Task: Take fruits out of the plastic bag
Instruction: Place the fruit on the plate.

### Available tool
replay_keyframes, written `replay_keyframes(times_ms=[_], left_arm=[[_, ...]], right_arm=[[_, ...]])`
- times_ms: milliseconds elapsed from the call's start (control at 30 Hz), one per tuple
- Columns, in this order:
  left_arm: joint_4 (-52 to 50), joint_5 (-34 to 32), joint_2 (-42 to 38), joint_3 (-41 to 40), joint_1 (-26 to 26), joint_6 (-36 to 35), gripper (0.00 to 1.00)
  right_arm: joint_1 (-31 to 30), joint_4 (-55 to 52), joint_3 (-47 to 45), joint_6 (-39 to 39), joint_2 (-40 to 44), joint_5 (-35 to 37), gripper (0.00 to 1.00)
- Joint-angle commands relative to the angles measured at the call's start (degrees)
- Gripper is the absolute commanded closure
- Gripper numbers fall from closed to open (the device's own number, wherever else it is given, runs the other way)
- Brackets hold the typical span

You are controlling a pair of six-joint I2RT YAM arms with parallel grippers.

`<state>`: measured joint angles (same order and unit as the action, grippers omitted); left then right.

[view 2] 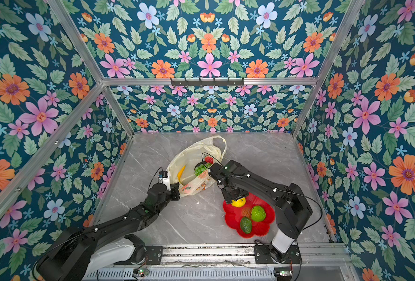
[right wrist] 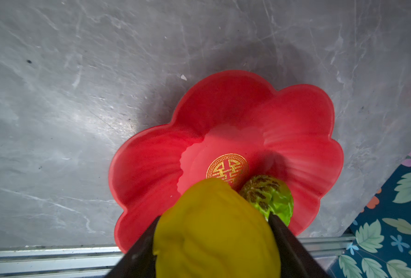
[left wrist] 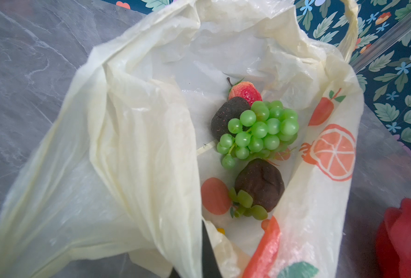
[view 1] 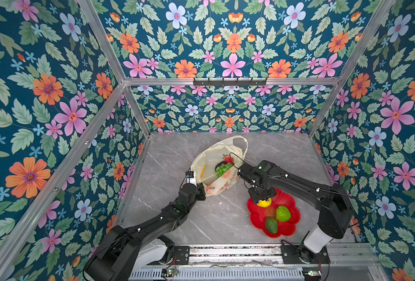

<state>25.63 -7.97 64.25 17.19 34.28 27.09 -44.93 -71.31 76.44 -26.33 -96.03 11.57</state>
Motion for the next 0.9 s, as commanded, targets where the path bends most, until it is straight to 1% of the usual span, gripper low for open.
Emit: replay_keyframes(times_ms=[0, 533, 867], left_arm=[[-0.6, -0.5, 0.1, 0.5, 0.0, -0.3, 1.00], [-0.7, -0.6, -0.2, 0.4, 0.0, -0.4, 1.00], [-0.6, -0.6, 0.2, 0.4, 0.0, -0.4, 1.00]], right_arm=[[0.5, -2.4, -0.8, -1.2, -0.6, 1.3, 0.36], [2.0, -1.2, -4.9, -0.9, -5.3, 2.3, 0.35], [2.5, -0.1, -5.0, 0.2, -8.5, 2.6, 0.34]])
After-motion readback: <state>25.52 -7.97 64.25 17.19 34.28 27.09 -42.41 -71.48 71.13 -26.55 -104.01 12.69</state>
